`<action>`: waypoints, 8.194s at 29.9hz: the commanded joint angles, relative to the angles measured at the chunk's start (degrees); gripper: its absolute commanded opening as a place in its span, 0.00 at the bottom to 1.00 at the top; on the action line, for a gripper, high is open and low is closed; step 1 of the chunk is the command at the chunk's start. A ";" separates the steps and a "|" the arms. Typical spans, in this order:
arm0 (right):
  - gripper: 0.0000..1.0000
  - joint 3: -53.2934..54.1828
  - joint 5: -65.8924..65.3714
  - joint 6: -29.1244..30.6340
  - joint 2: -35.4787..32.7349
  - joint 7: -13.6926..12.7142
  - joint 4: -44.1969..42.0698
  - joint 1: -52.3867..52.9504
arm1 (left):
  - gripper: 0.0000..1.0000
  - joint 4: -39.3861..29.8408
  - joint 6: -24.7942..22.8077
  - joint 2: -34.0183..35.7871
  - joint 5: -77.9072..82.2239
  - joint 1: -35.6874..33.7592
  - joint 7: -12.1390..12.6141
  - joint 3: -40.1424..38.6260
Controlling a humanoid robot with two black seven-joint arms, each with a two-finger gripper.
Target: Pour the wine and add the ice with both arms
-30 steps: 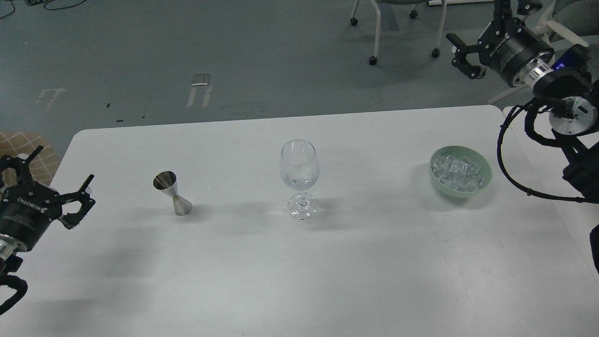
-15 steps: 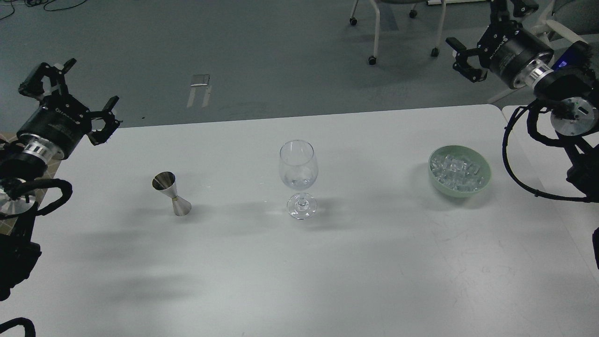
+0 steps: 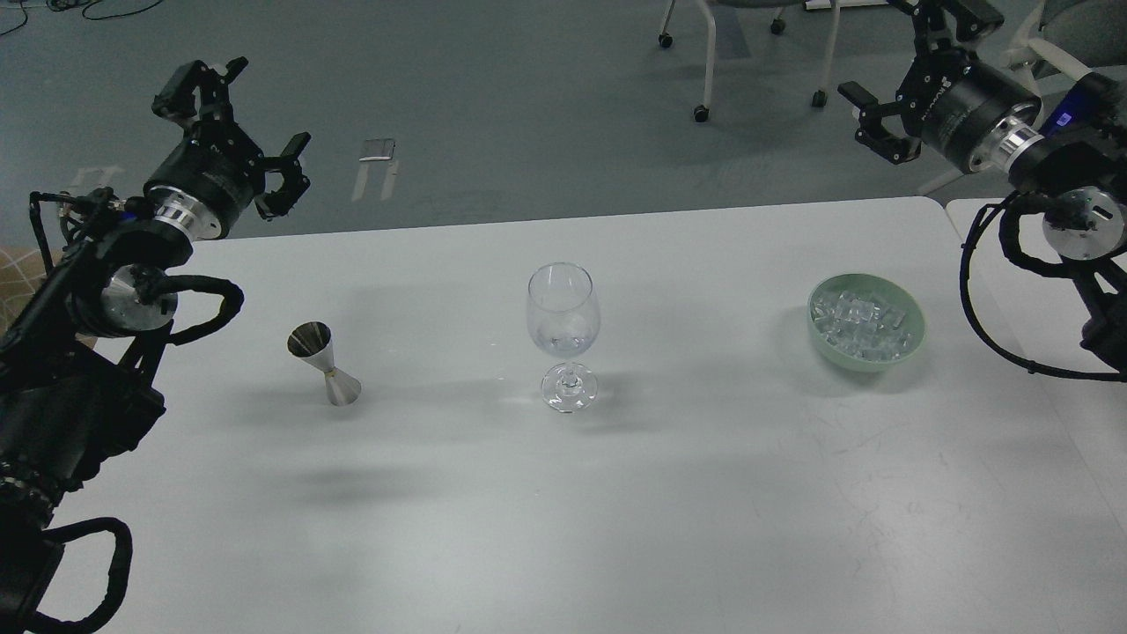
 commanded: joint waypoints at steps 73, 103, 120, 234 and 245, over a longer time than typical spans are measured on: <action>0.71 -17.65 -80.05 -21.44 -13.23 3.34 22.10 -17.56 | 0.98 -0.17 1.17 -4.75 0.98 -0.82 0.55 0.48; 0.64 -18.97 -80.14 -15.91 -10.42 3.60 19.56 -16.24 | 0.98 -0.17 1.17 -4.66 0.98 -0.82 0.55 0.48; 0.59 -21.43 -80.05 -15.82 -9.98 3.52 18.41 -13.95 | 0.98 -0.17 1.26 -4.57 1.07 -0.64 0.55 0.57; 0.10 -23.27 -78.73 0.05 -3.74 -4.39 53.13 3.71 | 0.98 0.00 1.43 -4.75 1.42 -0.90 0.64 0.57; 0.11 -23.54 -79.61 0.05 -0.40 -4.92 51.46 3.80 | 0.98 0.00 1.52 -4.84 1.42 -0.90 0.64 0.48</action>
